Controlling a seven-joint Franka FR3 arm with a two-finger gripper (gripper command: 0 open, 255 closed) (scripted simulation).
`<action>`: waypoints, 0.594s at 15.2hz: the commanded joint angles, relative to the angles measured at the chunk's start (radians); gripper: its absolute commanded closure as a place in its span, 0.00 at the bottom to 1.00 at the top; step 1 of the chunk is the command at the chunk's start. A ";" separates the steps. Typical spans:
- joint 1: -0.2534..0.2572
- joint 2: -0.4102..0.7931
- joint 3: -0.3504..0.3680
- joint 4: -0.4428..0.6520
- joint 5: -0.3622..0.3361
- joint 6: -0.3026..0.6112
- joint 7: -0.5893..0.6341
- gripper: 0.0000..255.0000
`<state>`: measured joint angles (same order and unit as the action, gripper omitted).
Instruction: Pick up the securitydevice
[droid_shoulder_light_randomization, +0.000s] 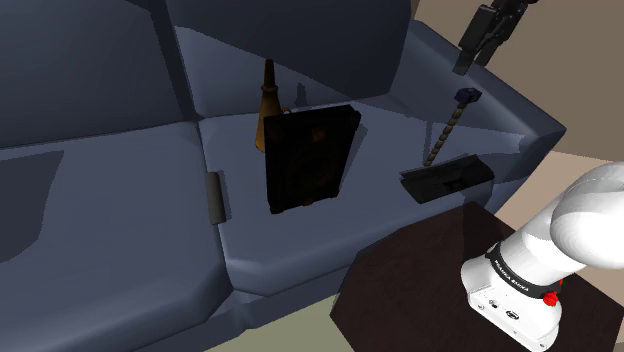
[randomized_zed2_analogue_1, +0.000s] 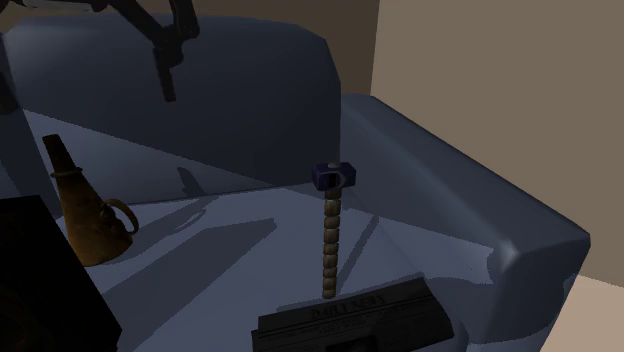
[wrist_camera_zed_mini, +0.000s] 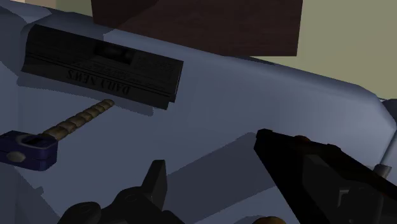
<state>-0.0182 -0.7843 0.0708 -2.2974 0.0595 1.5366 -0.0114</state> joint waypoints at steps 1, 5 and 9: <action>0.000 0.000 0.000 0.000 0.000 0.000 0.000 0.00; -0.023 0.043 -0.060 -0.031 -0.077 0.039 -0.096 0.00; -0.048 0.102 -0.118 -0.046 -0.154 0.086 -0.188 0.00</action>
<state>-0.0588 -0.6932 -0.0300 -2.3324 -0.0725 1.6072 -0.1729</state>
